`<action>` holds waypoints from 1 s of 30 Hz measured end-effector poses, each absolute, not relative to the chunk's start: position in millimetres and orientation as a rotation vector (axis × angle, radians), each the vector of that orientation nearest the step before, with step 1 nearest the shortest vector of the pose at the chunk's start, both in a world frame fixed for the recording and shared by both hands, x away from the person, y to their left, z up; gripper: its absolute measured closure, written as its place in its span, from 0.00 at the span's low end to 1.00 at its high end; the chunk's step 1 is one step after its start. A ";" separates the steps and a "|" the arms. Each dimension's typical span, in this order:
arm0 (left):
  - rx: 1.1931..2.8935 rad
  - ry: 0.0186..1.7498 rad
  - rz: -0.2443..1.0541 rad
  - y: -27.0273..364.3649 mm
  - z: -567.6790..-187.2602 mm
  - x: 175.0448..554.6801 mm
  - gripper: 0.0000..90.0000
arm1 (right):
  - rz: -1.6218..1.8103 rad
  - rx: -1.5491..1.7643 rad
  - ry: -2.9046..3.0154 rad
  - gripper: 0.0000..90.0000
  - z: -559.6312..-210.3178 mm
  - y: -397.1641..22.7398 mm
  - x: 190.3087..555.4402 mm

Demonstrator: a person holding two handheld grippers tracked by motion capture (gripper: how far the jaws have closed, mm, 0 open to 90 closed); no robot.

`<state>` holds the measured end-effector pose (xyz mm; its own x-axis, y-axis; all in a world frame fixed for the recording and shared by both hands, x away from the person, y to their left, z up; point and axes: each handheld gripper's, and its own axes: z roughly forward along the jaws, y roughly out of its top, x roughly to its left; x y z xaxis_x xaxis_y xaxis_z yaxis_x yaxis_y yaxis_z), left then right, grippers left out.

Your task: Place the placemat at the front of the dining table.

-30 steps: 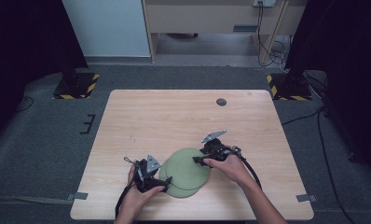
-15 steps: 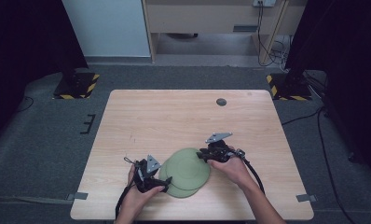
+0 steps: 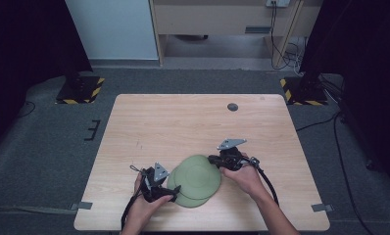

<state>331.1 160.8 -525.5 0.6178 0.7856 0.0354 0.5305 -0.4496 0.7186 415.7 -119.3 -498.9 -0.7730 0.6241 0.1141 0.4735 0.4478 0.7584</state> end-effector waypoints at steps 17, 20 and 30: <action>2.123 1.030 0.516 167.2 -521.0 329.9 0.02 | 1.207 0.895 2.468 0.96 -462.0 -111.6 420.6; 2.122 1.034 0.520 169.1 -520.3 330.0 0.02 | 1.201 0.890 2.461 0.96 -456.1 -109.5 423.5; 2.099 1.057 0.540 175.9 -519.8 331.1 0.02 | 1.177 0.909 2.443 0.96 -443.9 -103.7 437.1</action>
